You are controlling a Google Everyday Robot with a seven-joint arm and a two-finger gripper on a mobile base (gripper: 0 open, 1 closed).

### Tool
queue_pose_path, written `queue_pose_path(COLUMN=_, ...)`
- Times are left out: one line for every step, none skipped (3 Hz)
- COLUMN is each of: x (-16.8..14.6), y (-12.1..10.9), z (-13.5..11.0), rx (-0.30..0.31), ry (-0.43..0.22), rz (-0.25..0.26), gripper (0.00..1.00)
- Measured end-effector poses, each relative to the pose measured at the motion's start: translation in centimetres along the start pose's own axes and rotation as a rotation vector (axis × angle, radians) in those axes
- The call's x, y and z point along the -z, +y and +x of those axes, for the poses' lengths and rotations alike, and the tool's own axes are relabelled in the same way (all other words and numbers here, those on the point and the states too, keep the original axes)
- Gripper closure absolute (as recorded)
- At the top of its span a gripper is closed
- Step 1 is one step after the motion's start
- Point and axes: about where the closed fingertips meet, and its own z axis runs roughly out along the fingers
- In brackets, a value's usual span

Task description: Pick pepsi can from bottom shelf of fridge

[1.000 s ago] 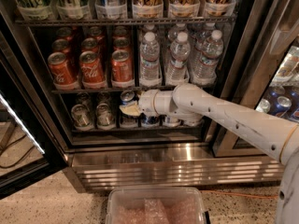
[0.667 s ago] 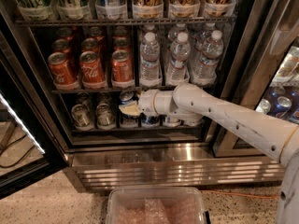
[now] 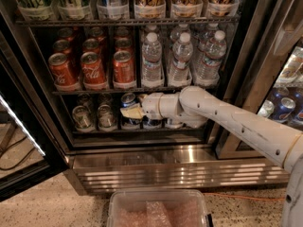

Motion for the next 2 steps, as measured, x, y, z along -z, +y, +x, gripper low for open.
queue_pose_path(x=2.8, y=0.7, z=-0.7, rx=-0.008, ry=0.024, rz=0.022, gripper=1.0)
queue_pose_path(x=7.6, y=1.9, z=-1.8, rx=-0.064, ry=0.04, rz=0.041, gripper=1.0)
